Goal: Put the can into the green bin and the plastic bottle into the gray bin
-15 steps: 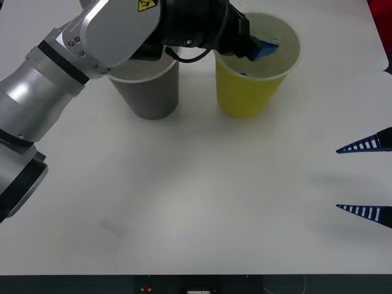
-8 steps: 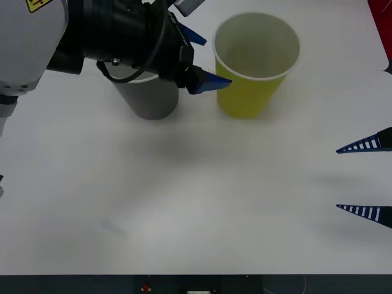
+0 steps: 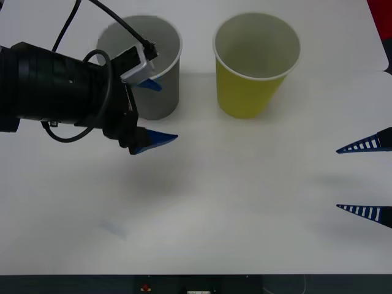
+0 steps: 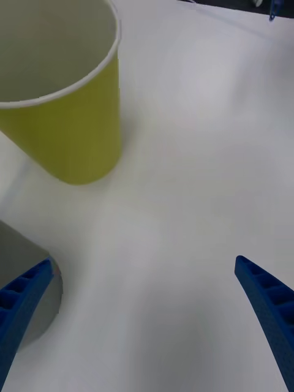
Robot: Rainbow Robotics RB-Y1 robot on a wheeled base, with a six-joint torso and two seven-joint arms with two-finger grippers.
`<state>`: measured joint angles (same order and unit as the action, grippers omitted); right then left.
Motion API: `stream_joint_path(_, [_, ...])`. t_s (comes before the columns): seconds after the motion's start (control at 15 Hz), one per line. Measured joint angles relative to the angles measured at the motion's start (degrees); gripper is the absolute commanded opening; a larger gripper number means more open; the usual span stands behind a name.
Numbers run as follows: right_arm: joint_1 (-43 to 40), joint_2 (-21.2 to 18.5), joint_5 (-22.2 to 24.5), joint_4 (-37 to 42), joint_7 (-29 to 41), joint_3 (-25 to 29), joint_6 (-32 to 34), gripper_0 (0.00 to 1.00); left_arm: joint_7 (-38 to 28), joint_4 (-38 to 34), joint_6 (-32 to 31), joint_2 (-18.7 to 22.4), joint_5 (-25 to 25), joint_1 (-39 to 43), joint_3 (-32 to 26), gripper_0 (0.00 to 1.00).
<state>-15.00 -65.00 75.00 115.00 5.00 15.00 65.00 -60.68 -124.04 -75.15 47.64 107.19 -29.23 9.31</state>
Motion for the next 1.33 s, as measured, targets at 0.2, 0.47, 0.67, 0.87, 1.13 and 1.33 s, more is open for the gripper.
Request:
stream_joint_path(0.2, [0.0,0.0,0.0,0.0,0.0,0.0,0.0,1.00,6.2,-3.6,0.0,4.1,-1.1,7.6,-4.0,1.00])
stream_joint_path(0.47, [0.0,0.0,0.0,0.0,0.0,0.0,0.0,1.00,12.5,-5.1,0.1,9.7,-2.9,14.4,-6.9,1.00])
stream_joint_path(0.67, [0.0,0.0,0.0,0.0,0.0,0.0,0.0,1.00,18.6,-5.0,1.1,13.2,-4.3,18.2,-8.6,1.00])
stream_joint_path(0.87, [0.0,0.0,0.0,0.0,0.0,0.0,0.0,1.00,23.4,-2.1,3.0,15.9,-8.8,20.6,-9.1,1.00])
stream_joint_path(1.13, [0.0,0.0,0.0,0.0,0.0,0.0,0.0,1.00,30.6,4.5,3.1,19.6,-20.0,20.8,-9.1,1.00])
stream_joint_path(1.33, [0.0,0.0,0.0,0.0,0.0,0.0,0.0,1.00,35.6,8.6,3.8,21.3,-26.0,20.8,-9.2,1.00])
